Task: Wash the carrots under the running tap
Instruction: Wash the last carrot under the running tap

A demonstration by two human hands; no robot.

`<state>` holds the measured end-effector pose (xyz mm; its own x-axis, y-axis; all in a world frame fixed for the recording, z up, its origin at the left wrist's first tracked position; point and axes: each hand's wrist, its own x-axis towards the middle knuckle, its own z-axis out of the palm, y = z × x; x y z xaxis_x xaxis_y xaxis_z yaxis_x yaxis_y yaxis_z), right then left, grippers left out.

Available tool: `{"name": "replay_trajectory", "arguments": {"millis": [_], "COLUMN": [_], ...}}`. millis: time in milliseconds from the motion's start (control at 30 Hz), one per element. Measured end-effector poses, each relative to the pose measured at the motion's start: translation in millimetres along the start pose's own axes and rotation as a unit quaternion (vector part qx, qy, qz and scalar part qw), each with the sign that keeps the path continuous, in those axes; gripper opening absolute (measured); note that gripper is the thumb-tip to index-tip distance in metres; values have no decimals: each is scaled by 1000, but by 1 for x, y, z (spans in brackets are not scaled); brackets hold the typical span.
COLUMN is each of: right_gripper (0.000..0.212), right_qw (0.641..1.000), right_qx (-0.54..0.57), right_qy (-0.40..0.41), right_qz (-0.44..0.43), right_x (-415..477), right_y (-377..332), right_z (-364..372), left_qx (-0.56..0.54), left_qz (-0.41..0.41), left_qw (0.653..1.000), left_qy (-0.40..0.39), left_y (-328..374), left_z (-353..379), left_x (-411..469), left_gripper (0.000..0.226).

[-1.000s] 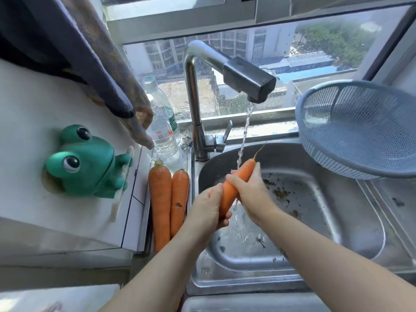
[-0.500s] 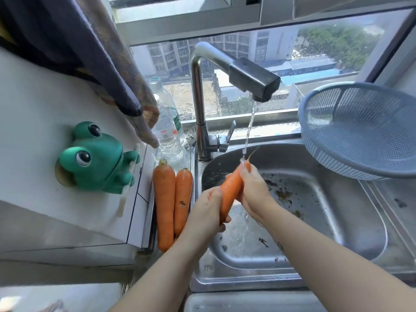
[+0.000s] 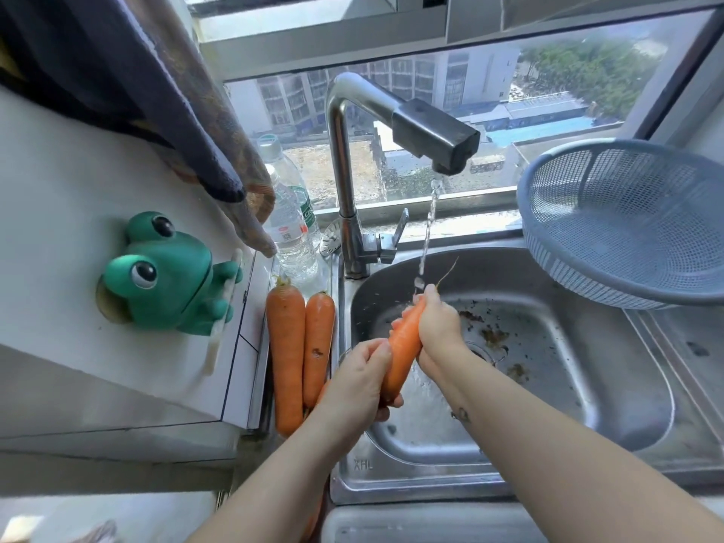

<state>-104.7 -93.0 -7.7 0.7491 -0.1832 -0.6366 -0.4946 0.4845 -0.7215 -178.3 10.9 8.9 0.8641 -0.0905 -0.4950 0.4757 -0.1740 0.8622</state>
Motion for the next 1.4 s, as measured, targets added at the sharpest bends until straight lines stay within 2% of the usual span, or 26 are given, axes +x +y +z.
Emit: {"name": "replay_trajectory", "arguments": {"millis": [67,133,267,333,433,533,600,700,800,900,1000,1133,1300,1400], "right_gripper": [39,40,23,18,15,30,37,30,26,22,18,25,24,35], "right_qw": [998,996,989,987,993,995,989,981,977,983,989,997,997,998], "right_qx": [47,63,65,60,35,59,91,104,69,49,50,13,-19,-24], "right_qy": [11,-14,-128,-147,-109,-72,-87,-153,-200,-176,-137,-69,-70,-62], "right_qz": [47,61,45,29,9,48,75,63,25,7,4,-42,-21,5], "right_x": [-2,-4,-10,-12,-12,-7,-5,-9,-12,-13,-13,-7,-5,-2], "right_y": [-1,-2,-2,-1,-3,-6,-9,-12,-10,-6,0,1,4,3], "right_z": [-1,-2,0,0,1,-1,-4,-8,-9,-8,-3,5,7,12], "left_qx": [19,13,-132,-155,-105,-34,-26,-117,-235,-288,-295,-291,-295,-297], "left_qz": [13,8,-47,-54,-33,8,12,-33,-103,-156,-184,-206,-210,-212], "left_qw": [1000,1000,990,986,994,999,999,993,967,945,938,934,932,931], "left_qy": [-6,-6,7,-2,-8,-18,-18,3,8,-1,7,15,15,19], "left_y": [-3,-6,-4,-4,-5,-7,-8,-7,-8,-6,-3,-7,-9,-11], "left_z": [-3,-6,-19,-22,-18,-14,-14,-20,-25,-26,-28,-34,-37,-40], "left_x": [-3,-5,-6,-8,-7,-7,-6,-5,-7,-10,-12,-24,-37,-39], "left_gripper": [25,25,29,30,30,29,28,29,30,37,39,40,39,39]}}
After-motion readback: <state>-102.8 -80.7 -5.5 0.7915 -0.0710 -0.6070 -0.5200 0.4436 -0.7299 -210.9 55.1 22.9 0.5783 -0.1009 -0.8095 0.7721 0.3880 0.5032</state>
